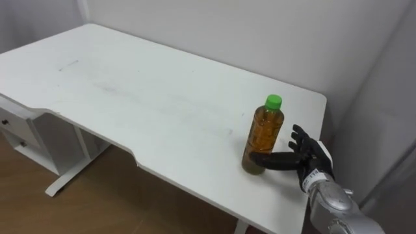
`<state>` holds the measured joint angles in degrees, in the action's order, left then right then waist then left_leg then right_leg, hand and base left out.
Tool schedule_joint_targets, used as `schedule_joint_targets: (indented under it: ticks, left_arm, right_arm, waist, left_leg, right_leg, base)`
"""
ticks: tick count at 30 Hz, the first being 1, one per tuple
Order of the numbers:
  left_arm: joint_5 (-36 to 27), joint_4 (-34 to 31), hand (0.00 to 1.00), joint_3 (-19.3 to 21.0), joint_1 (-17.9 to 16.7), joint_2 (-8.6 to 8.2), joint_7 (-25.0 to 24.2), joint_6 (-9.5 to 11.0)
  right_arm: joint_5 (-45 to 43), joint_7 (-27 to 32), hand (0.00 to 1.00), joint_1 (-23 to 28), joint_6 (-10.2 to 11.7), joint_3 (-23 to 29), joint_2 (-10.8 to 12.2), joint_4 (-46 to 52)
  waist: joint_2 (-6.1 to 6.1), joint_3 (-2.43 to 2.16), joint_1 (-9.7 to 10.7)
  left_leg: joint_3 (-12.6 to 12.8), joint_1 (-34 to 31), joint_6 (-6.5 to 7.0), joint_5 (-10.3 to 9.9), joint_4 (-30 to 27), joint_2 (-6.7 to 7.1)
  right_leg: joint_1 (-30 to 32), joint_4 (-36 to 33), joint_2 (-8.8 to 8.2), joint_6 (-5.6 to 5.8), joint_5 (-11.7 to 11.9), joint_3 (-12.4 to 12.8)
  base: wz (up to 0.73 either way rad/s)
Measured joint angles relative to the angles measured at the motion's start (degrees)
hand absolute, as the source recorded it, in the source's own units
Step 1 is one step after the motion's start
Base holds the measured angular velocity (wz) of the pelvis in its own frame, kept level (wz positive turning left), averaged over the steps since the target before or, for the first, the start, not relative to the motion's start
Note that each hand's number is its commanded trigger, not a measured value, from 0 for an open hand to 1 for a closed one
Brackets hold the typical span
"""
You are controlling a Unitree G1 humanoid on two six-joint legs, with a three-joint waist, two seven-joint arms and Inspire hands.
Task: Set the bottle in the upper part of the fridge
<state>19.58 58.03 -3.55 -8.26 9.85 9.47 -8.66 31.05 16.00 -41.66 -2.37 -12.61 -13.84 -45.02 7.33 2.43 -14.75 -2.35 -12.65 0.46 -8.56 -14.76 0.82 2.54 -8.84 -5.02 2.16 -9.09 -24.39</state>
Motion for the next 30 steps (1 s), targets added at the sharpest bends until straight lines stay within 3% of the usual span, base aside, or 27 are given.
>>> schedule_joint_targets:
  ticks: [12, 21, 30]
  left_arm:
    - [-1.63, 2.31, 0.0, -1.86, 1.44, -0.13, -0.04, 0.48]
    - [-3.38, 2.99, 0.0, -2.16, 1.44, -0.1, -0.03, 0.48]
    - [-4.29, 3.2, 0.0, -2.15, 1.45, -0.1, 0.01, 0.89]
  right_arm:
    - [0.03, 0.06, 0.0, -0.02, 0.0, 0.01, 0.0, -0.18]
    - [0.03, -0.51, 0.0, -0.35, 0.0, 0.02, 0.01, -0.18]
    - [0.06, -0.84, 0.0, -3.46, 0.06, 0.05, 0.02, -0.02]
  waist:
    - [0.64, 0.0, -0.29]
    - [1.92, -0.09, -1.48]
    - [1.9, -0.09, -2.01]
  left_leg:
    - [-0.12, -0.66, 0.07, 0.14, -0.01, -0.06]
    - [-0.25, -0.86, 0.09, 0.16, -0.32, -0.02]
    - [-1.03, -1.44, -0.03, 0.23, -0.98, -0.04]
  right_leg:
    - [0.96, -0.86, -0.09, -0.05, 0.03, 0.0]
    - [0.99, -0.92, -0.12, -0.05, 0.03, -0.08]
    - [0.86, -0.92, 0.04, -0.16, 0.1, -1.19]
  base:
    - [0.0]
    - [0.0]
    - [0.04]
